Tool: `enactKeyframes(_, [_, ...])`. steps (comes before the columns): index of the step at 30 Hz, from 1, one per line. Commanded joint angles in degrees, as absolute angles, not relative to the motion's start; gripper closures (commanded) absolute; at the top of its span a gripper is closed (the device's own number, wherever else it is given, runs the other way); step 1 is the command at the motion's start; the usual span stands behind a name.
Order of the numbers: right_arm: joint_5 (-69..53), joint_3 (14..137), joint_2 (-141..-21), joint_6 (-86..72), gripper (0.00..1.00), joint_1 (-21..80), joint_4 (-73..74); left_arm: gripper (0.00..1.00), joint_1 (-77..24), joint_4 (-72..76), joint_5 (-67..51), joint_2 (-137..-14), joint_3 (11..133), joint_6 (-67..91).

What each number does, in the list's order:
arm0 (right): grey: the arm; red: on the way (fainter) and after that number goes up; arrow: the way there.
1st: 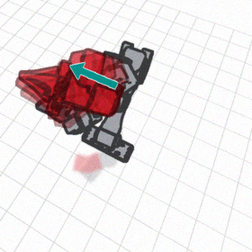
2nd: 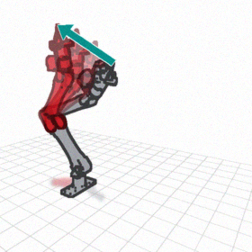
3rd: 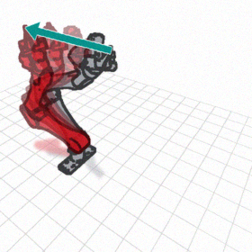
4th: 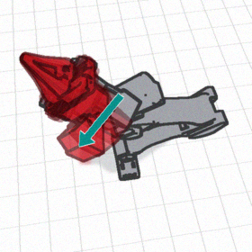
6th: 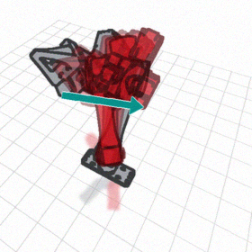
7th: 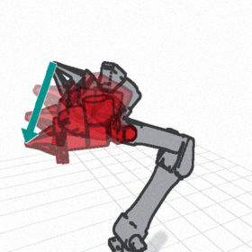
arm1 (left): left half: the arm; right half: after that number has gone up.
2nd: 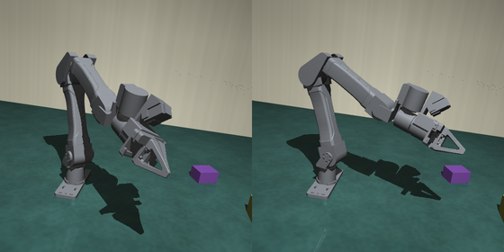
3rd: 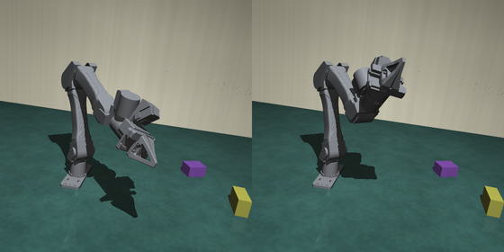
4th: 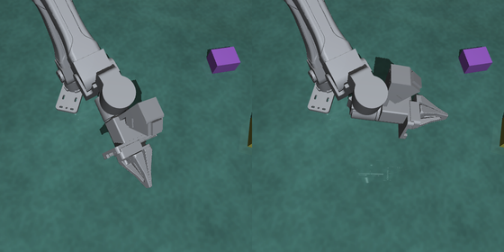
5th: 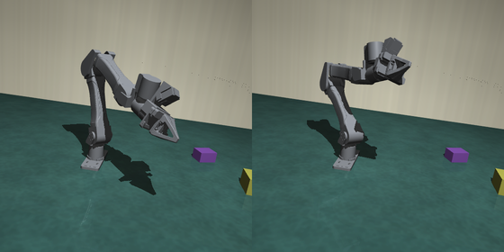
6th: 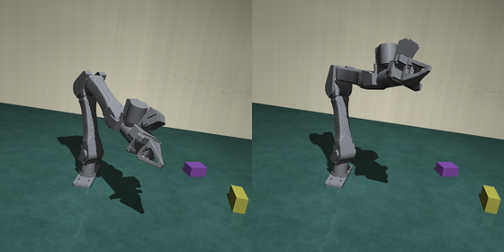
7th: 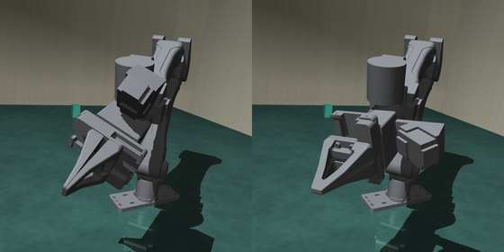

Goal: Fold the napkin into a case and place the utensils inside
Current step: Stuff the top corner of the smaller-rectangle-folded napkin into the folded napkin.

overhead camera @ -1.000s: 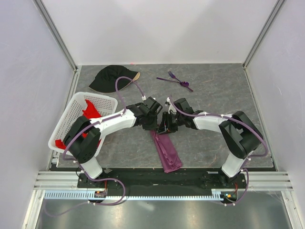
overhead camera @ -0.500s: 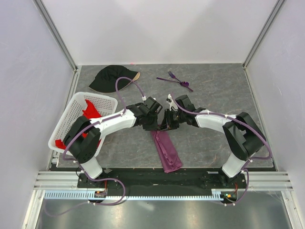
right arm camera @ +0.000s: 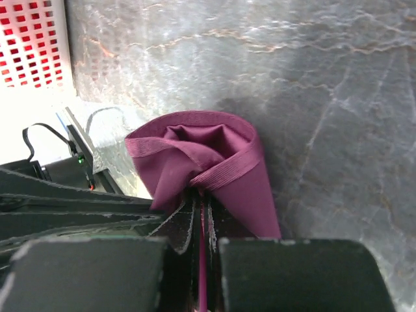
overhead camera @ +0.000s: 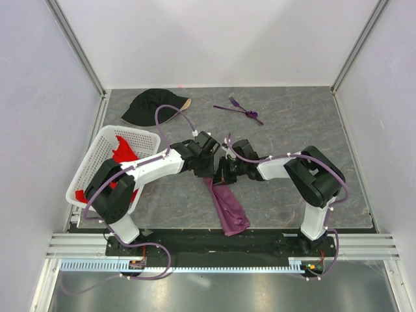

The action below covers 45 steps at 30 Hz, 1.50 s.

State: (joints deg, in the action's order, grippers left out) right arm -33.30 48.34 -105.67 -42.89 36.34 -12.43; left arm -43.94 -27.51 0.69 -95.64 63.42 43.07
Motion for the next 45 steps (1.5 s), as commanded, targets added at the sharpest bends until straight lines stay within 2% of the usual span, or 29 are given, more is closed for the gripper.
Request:
enactKeyframes(1, [-33.93, 47.46, -105.39, -43.25, 0.97, 35.6, -17.6, 0.98, -43.59, -24.52, -0.88, -94.75, 62.14, 45.44])
enactKeyframes(2, [-34.01, 48.24, -105.21, -42.2, 0.87, 35.51, -15.58, 0.98, -43.59, -24.52, -0.62, -94.66, 61.79, 45.44])
enactKeyframes(4, [-34.98, 49.22, -103.29, -40.53, 0.83, 34.98, -12.15, 0.98, -43.51, -24.43, -0.62, -94.57, 61.44, 45.44])
enactKeyframes(5, [-34.72, 49.13, -102.31, -39.91, 0.76, 34.72, -11.08, 0.98, -43.51, -24.52, -0.62, -94.48, 61.35, 45.44])
enactKeyframes(8, [-34.01, 49.39, -98.88, -37.01, 0.68, 33.93, -5.37, 0.98, -43.51, -24.79, -0.26, -94.05, 60.82, 45.35])
enactKeyframes(13, [-33.93, 47.99, -95.02, -34.81, 0.59, 33.22, -1.06, 0.98, -43.5, -24.96, -0.44, -94.04, 61.0, 45.18])
enactKeyframes(16, [-33.66, 47.29, -94.31, -34.45, 0.58, 32.61, -0.97, 0.98, -43.51, -25.05, -0.61, -93.6, 61.0, 45.26])
enactKeyframes(21, [-34.01, 48.25, -95.53, -33.66, 0.58, 32.34, -1.23, 0.98, -43.51, -25.22, -0.53, -93.08, 60.82, 45.0])
enactKeyframes(31, [-35.24, 48.96, -97.73, -36.82, 0.69, 32.43, -5.88, 0.98, -43.51, -25.23, -0.88, -93.6, 61.43, 45.0])
enactKeyframes(37, [-36.04, 48.43, -102.74, -39.37, 0.87, 34.01, -11.5, 0.98, -43.51, -25.31, -0.79, -92.99, 62.75, 45.0])
enactKeyframes(45, [-35.95, 50.18, -107.49, -43.16, 0.88, 36.04, -16.97, 0.98, -43.33, -23.29, -4.48, -95.27, 61.44, 46.67])
